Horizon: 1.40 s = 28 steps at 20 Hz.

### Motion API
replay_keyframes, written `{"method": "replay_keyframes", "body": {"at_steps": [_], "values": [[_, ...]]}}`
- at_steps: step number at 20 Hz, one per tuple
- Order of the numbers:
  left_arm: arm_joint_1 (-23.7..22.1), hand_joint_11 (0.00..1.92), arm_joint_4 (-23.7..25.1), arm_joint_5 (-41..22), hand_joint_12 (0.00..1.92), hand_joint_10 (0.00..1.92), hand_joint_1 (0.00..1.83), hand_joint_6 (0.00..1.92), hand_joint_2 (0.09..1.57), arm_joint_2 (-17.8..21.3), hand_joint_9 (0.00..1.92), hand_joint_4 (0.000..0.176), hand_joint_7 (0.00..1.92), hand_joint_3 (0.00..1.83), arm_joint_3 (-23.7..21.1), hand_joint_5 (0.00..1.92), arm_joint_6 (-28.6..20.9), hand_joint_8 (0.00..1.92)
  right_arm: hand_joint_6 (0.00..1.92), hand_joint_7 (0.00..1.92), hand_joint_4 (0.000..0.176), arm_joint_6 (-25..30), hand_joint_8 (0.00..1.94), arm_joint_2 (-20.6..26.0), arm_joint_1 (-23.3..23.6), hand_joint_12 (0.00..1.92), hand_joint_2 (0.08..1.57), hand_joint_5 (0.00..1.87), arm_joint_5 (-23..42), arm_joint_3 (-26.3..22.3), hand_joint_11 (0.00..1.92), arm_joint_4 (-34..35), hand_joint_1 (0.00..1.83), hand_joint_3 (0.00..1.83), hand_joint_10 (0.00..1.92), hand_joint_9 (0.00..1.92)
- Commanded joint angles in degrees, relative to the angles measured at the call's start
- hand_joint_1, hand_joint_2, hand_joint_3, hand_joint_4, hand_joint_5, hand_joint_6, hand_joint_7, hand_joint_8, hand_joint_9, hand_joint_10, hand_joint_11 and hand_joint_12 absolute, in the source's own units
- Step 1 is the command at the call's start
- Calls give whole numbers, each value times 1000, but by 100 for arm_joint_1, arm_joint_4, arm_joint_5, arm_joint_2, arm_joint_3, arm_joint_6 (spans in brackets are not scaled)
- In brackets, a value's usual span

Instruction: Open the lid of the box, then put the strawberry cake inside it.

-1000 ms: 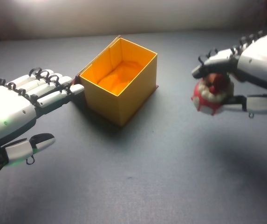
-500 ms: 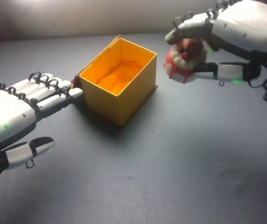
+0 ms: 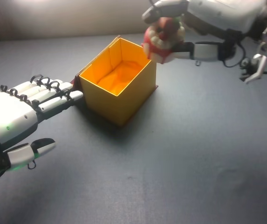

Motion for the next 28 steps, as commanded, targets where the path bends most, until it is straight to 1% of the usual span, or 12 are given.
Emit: {"method": "replay_keyframes", "body": {"at_steps": [1,4,7,14,15,16,19,21,22,24,26,28], "values": [[-31,0,-71,-658,172,0,663,1,1450,-30,0,43,0,2,48,26,-22,0,1284,752,0,21,1621,-35,114,1869,1281,640,592,53,737,63,1192,0,1588,738],[-27,0,-69,-661,138,0,661,1,1446,-82,0,62,0,0,101,22,-33,0,1326,723,0,21,1349,-335,196,1693,1238,652,460,288,607,64,1336,0,1540,773],[-26,0,-60,-663,227,0,641,1,1444,-157,0,69,0,0,180,14,-78,0,1137,836,0,21,1266,-627,248,1680,1196,726,297,494,808,65,1336,0,1453,892],[-28,0,-30,-710,287,0,675,0,1446,-322,0,83,0,0,312,0,-220,0,1250,794,0,21,1516,-992,249,1716,1263,609,166,790,919,250,1229,5,1517,938],[-29,0,-30,-710,293,0,678,0,1449,-367,0,79,0,1,348,0,-242,0,1370,907,0,21,1747,-1051,252,1880,1268,679,127,849,1159,270,1115,4,1840,1075],[-31,0,-28,-710,133,0,676,0,1451,-401,0,80,0,1,373,0,-257,0,1443,732,0,21,1589,-1090,263,1913,1282,649,86,891,1166,292,1163,11,1905,1039],[-34,0,-19,-710,322,0,741,1,1430,-426,0,74,0,0,393,6,-279,0,1339,739,0,21,1554,-1206,280,1775,1281,650,-61,1013,686,342,1155,0,1447,717],[-44,0,-19,-717,351,0,735,7,1428,-442,0,74,0,0,409,24,-289,0,1430,703,0,21,1441,-1243,280,1735,1274,527,-109,1062,480,387,1316,2,1600,728],[-46,0,-19,-721,317,0,727,4,1430,-443,0,73,0,0,410,26,-290,0,997,693,0,21,1451,-1246,280,1756,1262,355,-115,1065,262,387,1292,0,1332,520],[-46,0,-22,-737,313,0,705,0,1437,-448,0,78,0,2,414,17,-298,0,421,354,0,23,518,-1245,280,1674,1200,267,-115,1048,331,387,1051,0,1044,429],[-46,0,-24,-756,305,0,741,3,1430,-465,0,74,0,0,421,24,-312,0,109,301,0,25,147,-1243,280,1748,1182,207,-112,1003,154,387,963,0,1016,168],[-44,0,-45,-784,311,0,738,3,1430,-463,0,79,0,0,415,13,-314,0,34,239,10,25,50,-1243,280,1789,1173,157,-111,965,15,387,923,0,953,79]]}}
